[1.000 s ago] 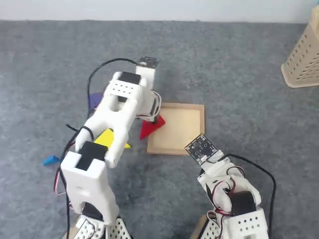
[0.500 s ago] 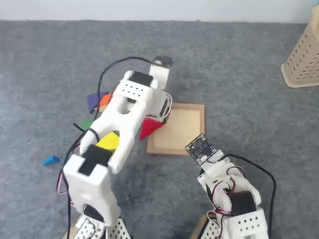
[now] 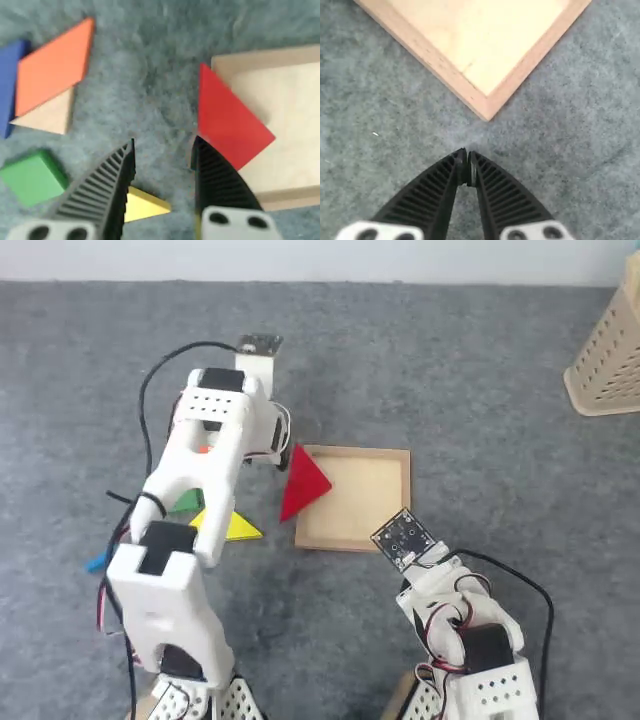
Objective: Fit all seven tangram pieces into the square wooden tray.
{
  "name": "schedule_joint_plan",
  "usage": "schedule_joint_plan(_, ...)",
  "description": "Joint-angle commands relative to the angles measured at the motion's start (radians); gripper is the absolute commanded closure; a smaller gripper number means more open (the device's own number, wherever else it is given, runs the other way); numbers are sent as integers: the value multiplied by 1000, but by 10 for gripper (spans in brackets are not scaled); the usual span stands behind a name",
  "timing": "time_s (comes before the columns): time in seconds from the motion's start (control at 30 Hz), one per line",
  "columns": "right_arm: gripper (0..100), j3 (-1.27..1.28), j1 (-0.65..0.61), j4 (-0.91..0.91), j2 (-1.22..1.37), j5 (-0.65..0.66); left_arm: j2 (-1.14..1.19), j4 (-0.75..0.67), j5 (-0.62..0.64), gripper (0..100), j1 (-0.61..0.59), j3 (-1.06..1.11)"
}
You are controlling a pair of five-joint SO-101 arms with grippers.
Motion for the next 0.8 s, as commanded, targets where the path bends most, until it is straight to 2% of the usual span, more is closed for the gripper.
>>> schedule_joint_plan(0.0, 991, 18, -1, 5, -15, -6, 11, -49, -11, 822, 5, -31)
schedule_joint_plan(0.4, 991, 18, -1, 5, -15, -6, 15, -54, -2, 822, 163, 7)
schedule_joint_plan(0.77, 991, 18, -1, 5, -15, -6, -20, -57, -9, 822, -23, -15)
